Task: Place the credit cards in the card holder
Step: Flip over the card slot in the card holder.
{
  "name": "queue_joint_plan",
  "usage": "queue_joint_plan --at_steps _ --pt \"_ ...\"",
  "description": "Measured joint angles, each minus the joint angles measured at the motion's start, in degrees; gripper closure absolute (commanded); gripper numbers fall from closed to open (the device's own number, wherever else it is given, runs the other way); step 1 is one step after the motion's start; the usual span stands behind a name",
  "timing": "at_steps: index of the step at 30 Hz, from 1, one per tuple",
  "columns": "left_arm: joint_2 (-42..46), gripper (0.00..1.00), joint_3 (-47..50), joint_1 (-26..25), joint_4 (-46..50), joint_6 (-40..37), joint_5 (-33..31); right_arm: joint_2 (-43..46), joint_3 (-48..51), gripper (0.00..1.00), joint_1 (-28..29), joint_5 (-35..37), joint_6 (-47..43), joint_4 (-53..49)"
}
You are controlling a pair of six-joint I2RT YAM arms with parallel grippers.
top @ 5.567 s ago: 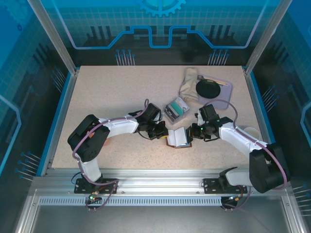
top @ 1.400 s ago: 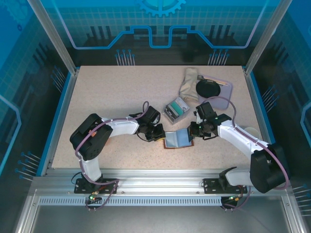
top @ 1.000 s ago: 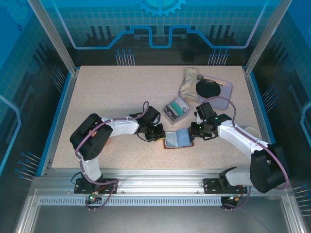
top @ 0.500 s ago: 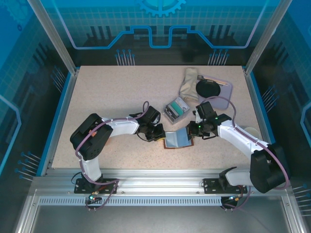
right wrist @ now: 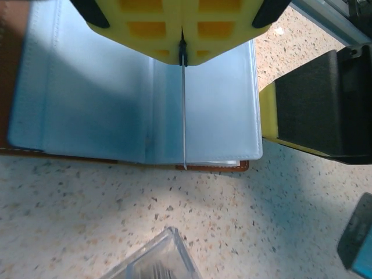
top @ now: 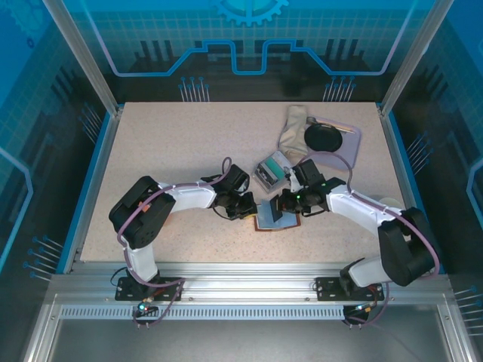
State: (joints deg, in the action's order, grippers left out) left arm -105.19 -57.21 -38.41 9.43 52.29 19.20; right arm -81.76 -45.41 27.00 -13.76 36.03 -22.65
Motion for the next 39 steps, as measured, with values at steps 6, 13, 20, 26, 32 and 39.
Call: queue_joint_plan --at_steps 6,13,20,26,32,39 --pt "0.02 0.79 0.04 -0.02 0.02 0.11 -0.26 -2.86 0.94 0.96 0.11 0.28 0.98 1.36" --pt "1.97 0.59 2.01 -0.02 -0.31 0.28 -1.40 -3.54 1.44 0.96 0.11 0.39 1.51 2.84" --pt "2.08 0.51 2.21 -0.07 -2.14 0.22 -0.92 -3.54 1.55 0.96 0.11 0.17 1.99 3.56" --pt "1.60 0.73 2.05 -0.22 -2.49 -0.02 0.13 -3.54 2.08 0.96 -0.04 -0.02 2.38 4.35" --pt "-0.33 0.85 0.92 -0.24 -1.73 -0.22 0.26 -1.29 2.97 0.96 -1.01 -0.92 2.78 4.70" --pt "-0.96 0.86 -0.24 -0.28 -0.48 -0.68 0.33 3.87 7.04 0.96 -5.92 -3.06 2.73 5.16"
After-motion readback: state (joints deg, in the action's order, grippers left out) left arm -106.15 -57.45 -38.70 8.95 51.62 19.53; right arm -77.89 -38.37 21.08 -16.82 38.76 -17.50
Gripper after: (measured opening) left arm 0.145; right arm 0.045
